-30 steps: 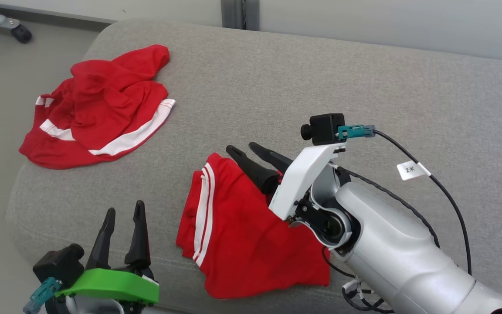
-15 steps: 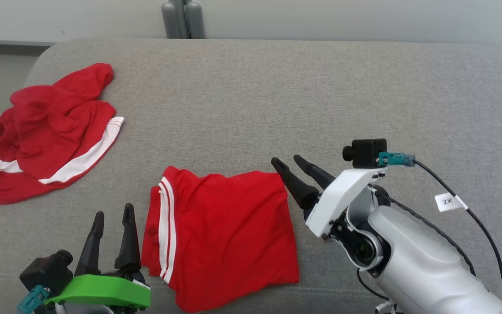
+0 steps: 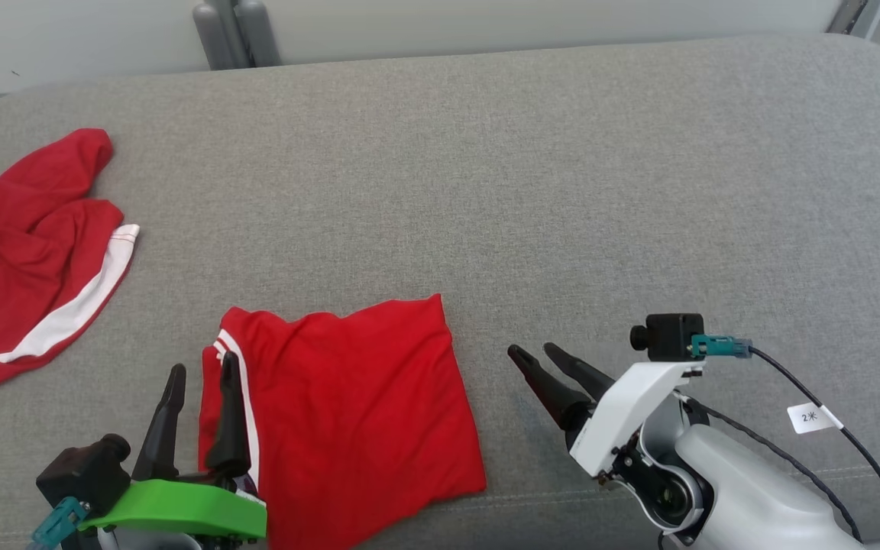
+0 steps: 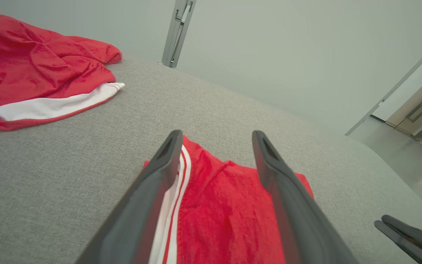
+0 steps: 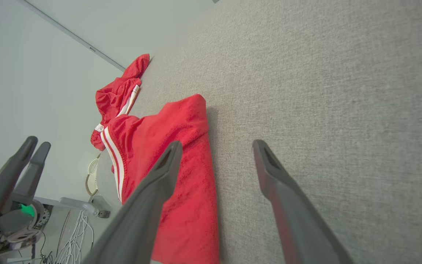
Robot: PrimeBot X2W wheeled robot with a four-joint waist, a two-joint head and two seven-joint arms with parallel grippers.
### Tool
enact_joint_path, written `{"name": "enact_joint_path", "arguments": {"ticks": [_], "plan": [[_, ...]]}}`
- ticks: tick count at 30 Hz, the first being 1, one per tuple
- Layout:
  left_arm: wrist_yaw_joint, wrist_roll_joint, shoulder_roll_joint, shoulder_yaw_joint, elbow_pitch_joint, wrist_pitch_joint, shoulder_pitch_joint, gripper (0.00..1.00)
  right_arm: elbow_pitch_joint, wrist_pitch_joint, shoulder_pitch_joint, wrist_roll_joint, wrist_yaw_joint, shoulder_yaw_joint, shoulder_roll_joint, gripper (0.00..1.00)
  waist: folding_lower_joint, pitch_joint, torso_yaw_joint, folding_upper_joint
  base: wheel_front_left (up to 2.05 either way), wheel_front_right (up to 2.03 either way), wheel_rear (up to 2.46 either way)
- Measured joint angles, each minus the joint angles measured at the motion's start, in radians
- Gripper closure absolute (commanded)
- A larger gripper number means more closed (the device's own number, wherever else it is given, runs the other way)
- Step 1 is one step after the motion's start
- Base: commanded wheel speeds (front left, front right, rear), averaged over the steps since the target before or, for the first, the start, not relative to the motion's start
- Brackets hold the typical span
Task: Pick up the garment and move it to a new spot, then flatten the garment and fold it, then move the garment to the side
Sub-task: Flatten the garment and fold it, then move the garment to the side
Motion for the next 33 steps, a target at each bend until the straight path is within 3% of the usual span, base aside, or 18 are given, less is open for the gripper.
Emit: {"name": "enact_joint_path", "arguments": {"ticks": [14, 33], "plan": [[-0.009, 0.001, 0.004, -0.028, 0.001, 0.023, -0.028, 0.04, 0.016, 0.027, 0.004, 0.017, 0.051, 0.041, 0.027, 0.00, 0.0000, 0.063, -0.008, 0.0000, 0.00, 0.00, 0.00], [-0.026, 0.020, 0.000, -0.061, 0.020, 0.040, -0.072, 0.02, 0.117, 0.111, -0.032, 0.114, 0.084, 0.038, 0.074, 0.00, 0.0000, 0.092, 0.074, 0.0000, 0.00, 0.00, 0.00]]}}
